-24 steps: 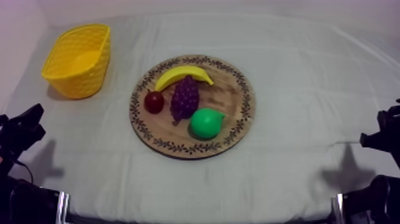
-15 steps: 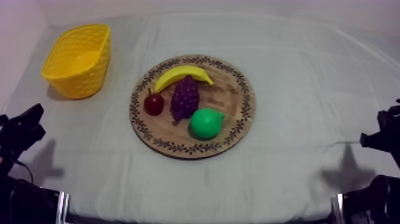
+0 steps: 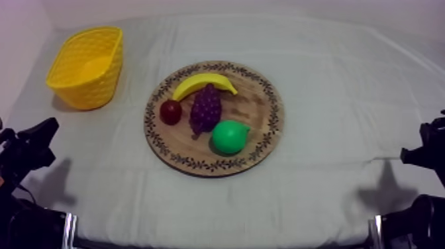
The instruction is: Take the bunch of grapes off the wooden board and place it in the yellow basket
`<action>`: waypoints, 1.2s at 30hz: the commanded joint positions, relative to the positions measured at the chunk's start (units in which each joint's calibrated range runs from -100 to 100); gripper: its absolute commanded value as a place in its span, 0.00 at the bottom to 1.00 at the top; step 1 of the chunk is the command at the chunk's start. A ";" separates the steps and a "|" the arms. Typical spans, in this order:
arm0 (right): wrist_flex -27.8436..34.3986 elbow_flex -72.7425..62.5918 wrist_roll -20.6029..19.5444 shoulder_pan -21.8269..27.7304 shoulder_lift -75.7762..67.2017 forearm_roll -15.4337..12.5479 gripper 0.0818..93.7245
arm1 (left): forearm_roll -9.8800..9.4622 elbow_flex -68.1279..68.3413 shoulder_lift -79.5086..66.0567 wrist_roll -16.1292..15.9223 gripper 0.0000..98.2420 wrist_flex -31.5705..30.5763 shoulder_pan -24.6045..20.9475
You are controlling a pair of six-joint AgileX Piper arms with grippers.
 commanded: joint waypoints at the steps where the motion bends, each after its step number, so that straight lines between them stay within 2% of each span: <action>1: -0.03 -0.05 0.00 0.00 -0.02 -0.01 0.00 | 0.01 -0.22 0.57 0.03 0.00 -0.09 3.35; 3: -0.03 -0.05 0.00 0.00 -0.02 -0.01 0.00 | 0.01 -0.88 2.66 0.45 0.00 1.40 4.92; 6: -0.03 -0.05 0.00 0.00 -0.02 -0.01 0.00 | -0.36 -2.63 7.09 3.76 0.00 5.04 6.33; 9: -0.03 -0.05 0.02 0.00 -0.02 -0.01 0.00 | -1.11 -4.86 13.25 5.70 0.00 5.77 6.88; 14: -0.03 -0.05 0.00 0.00 -0.02 -0.01 0.00 | -1.69 -16.51 26.13 6.38 0.00 8.87 7.53; 18: -0.03 -0.05 0.00 0.00 -0.02 -0.01 0.00 | -0.10 -29.04 37.56 5.79 0.00 15.49 7.62; 23: -0.03 -0.05 0.00 0.00 -0.02 -0.01 0.00 | 3.89 -44.56 51.25 4.49 0.00 25.50 6.96; 28: -0.03 -0.05 0.00 0.00 -0.02 -0.01 0.00 | 6.43 -56.87 63.40 5.48 0.00 32.83 6.57; 32: -0.03 -0.05 0.00 0.00 -0.02 -0.01 0.00 | 7.02 -64.76 72.14 6.52 0.00 37.04 7.26; 36: -0.03 -0.05 0.00 0.00 -0.02 -0.01 0.00 | 5.87 -72.37 80.49 9.33 0.00 41.58 8.88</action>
